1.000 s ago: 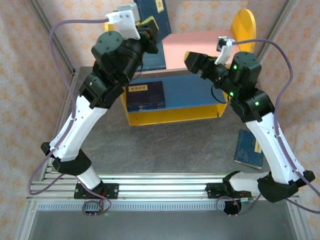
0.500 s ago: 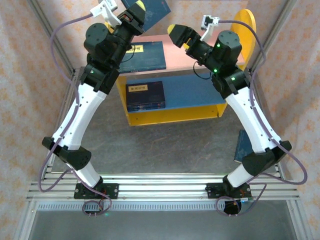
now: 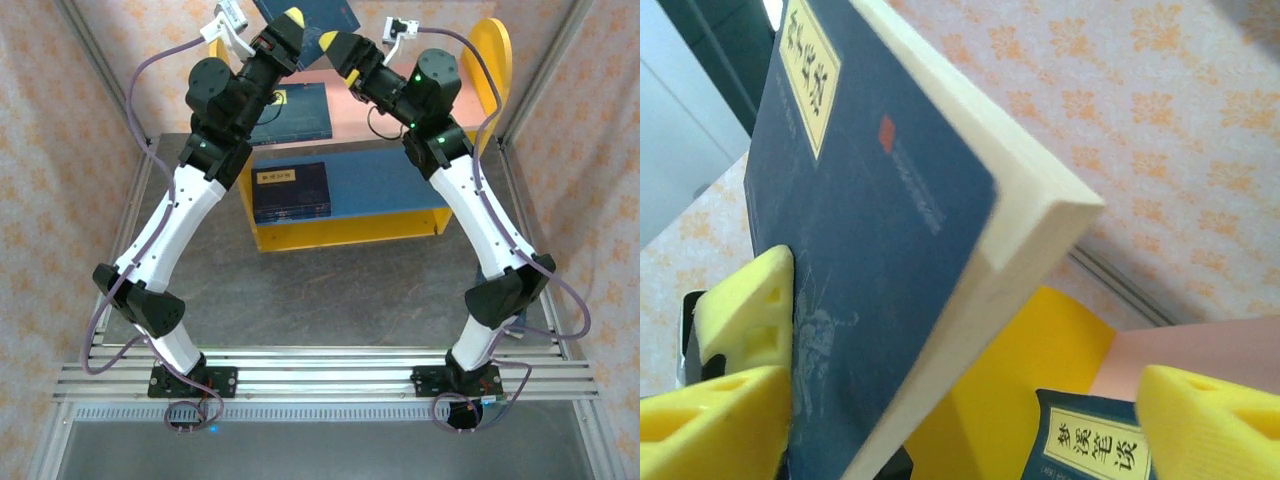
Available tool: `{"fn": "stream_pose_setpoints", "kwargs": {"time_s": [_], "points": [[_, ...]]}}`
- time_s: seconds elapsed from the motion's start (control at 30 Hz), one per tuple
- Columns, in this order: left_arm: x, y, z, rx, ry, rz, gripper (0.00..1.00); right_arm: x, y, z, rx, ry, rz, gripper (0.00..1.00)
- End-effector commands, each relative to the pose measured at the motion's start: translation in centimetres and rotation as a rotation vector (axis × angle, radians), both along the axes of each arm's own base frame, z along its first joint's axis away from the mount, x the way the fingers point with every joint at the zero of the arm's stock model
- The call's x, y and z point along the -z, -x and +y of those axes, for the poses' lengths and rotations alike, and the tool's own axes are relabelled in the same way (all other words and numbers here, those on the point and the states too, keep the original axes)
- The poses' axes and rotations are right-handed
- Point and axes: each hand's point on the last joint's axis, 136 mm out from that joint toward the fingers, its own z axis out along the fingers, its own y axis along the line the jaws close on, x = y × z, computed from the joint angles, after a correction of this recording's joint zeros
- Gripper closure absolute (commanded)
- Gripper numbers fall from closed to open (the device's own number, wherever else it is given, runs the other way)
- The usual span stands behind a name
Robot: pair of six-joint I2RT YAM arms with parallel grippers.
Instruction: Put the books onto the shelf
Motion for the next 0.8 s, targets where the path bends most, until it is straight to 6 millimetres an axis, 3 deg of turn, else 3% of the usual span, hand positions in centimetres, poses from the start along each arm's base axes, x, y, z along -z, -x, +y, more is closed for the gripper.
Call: {"fn": "stream_pose_setpoints", "kwargs": {"time_s": [0.0,0.07,0.2,0.43,0.6,0.77], "points": [[-2.9,2.5,0.4,0.045,0.060,-0.106,1.00,-3.4,1.9,0.5,-0.060,-0.058,-0.092,0.22],[-2.6,2.4,0.4,0.040,0.058,-0.100,1.00,-3.7,1.9,0.6,-0.063,-0.063,-0.098,0.31],[-2.2,2.4,0.2,0.033,0.049,-0.096,1.00,-3.9,2.1,0.7,-0.070,-0.065,-0.102,0.59],[-1.6,2.6,-0.4,0.034,0.008,-0.076,0.98,-3.8,2.5,0.9,-0.085,-0.047,-0.129,0.89],[-0.4,3.9,-0.2,0.037,-0.053,-0.042,0.58,-3.7,3.9,0.5,-0.093,-0.004,-0.182,0.95],[2.0,6.7,1.0,0.032,-0.166,0.026,0.43,-2.3,5.9,-0.7,-0.097,0.087,-0.223,0.97]]}}
